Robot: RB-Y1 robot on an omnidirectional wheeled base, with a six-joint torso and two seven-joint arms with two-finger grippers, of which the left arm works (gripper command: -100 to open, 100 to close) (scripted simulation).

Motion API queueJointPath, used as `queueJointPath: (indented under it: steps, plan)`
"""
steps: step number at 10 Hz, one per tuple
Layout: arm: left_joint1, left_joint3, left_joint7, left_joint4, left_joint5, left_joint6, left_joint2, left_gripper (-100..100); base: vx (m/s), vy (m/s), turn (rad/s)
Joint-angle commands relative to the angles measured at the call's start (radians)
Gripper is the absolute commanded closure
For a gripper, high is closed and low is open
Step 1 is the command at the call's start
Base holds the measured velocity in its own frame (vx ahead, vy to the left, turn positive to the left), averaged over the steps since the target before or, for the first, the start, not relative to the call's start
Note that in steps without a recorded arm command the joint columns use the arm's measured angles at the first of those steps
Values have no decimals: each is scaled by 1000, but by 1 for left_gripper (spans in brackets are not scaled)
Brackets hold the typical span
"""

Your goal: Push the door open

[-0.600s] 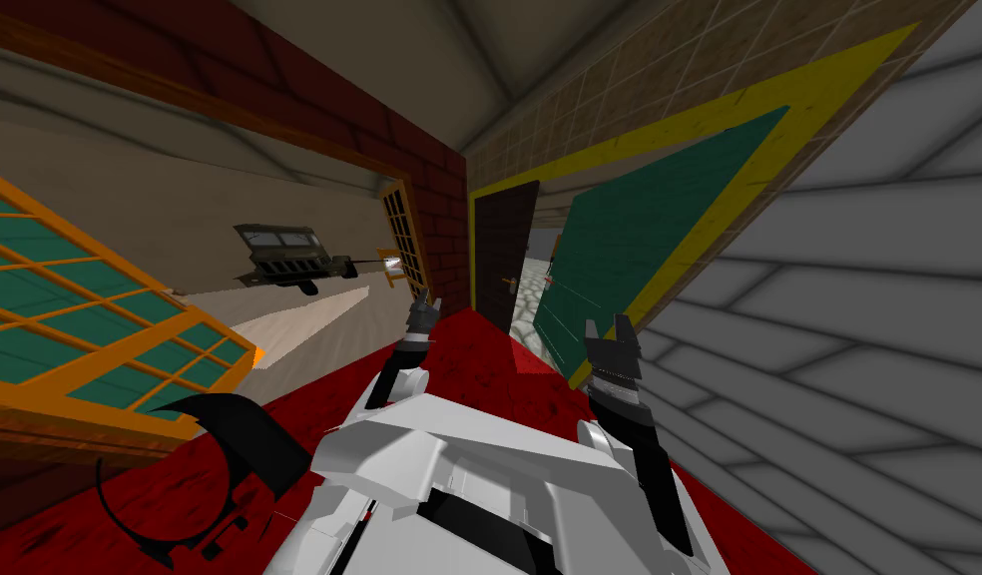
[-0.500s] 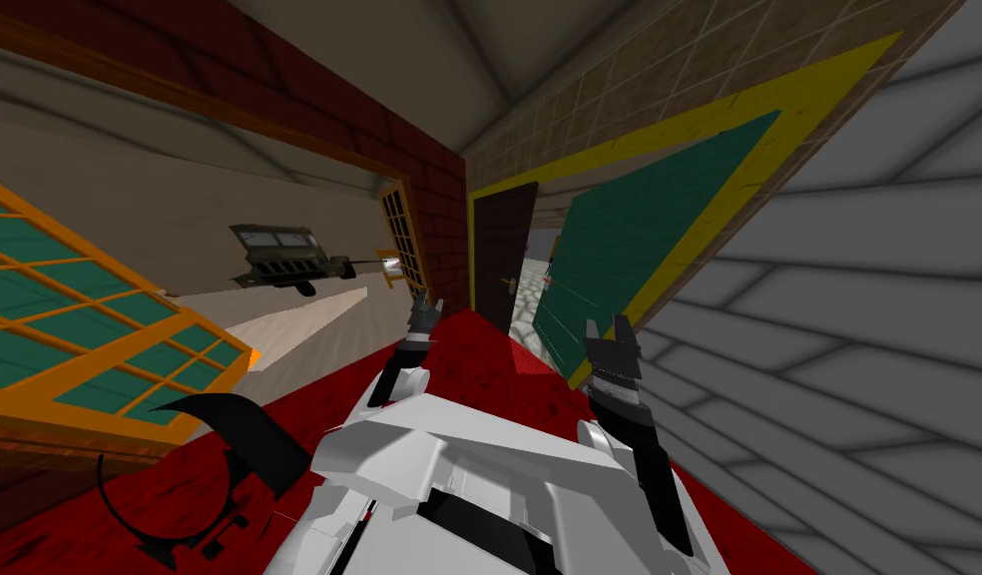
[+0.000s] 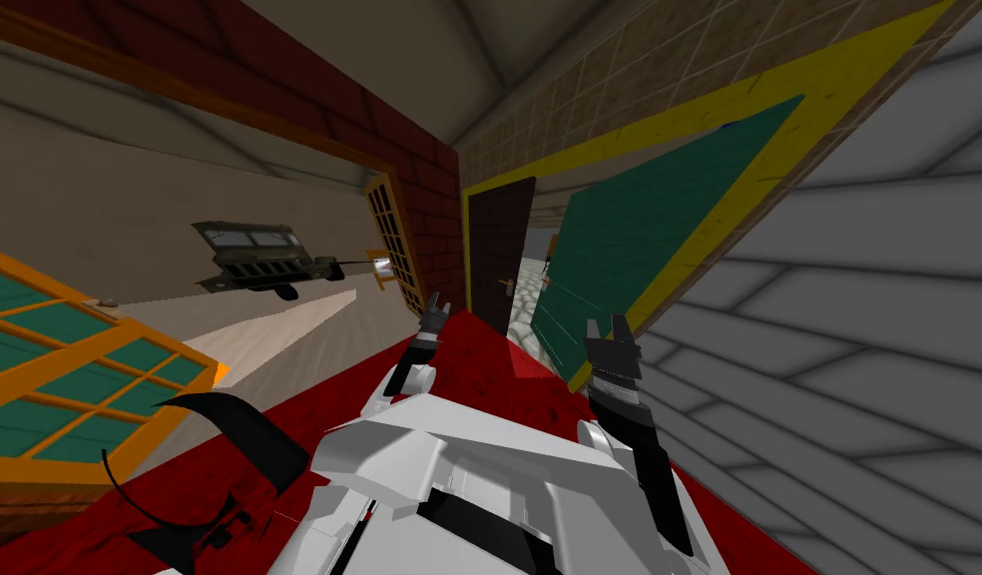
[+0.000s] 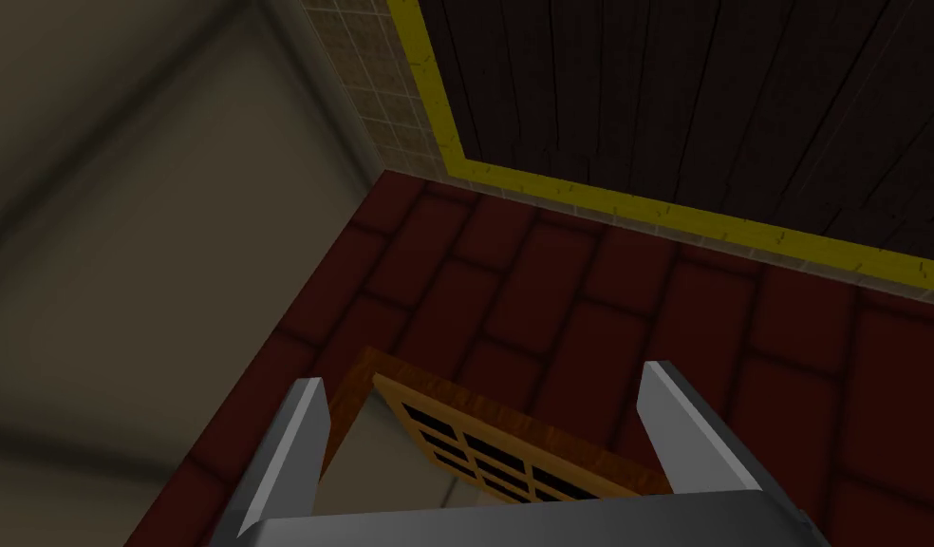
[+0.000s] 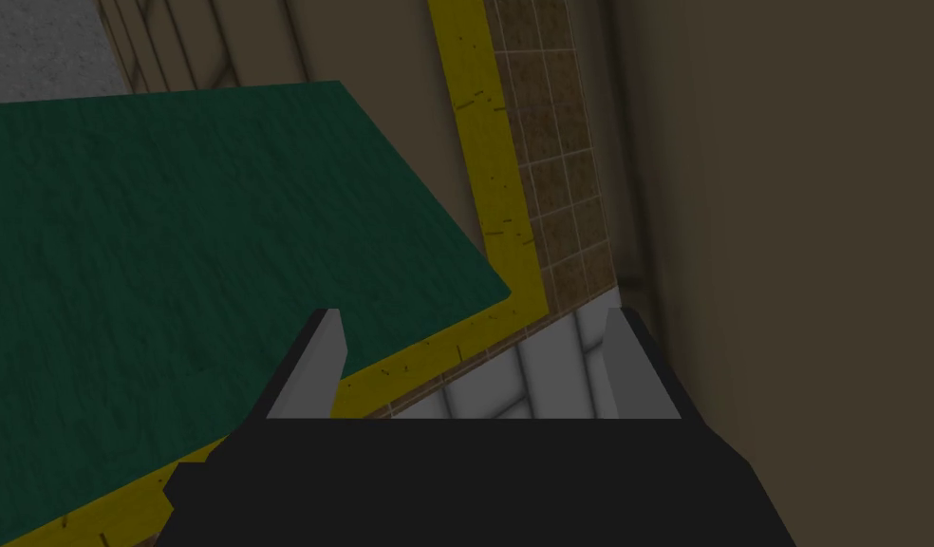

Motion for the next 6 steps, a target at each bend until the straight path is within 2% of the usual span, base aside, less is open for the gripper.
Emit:
queueJointPath:
  steps: [1,6]
  plan:
    - [-26,-9,7,40,0,6,11,-100,140,34,-96]
    - [-79,-23,17,133,-1,3,29,-100,96,25,-57]
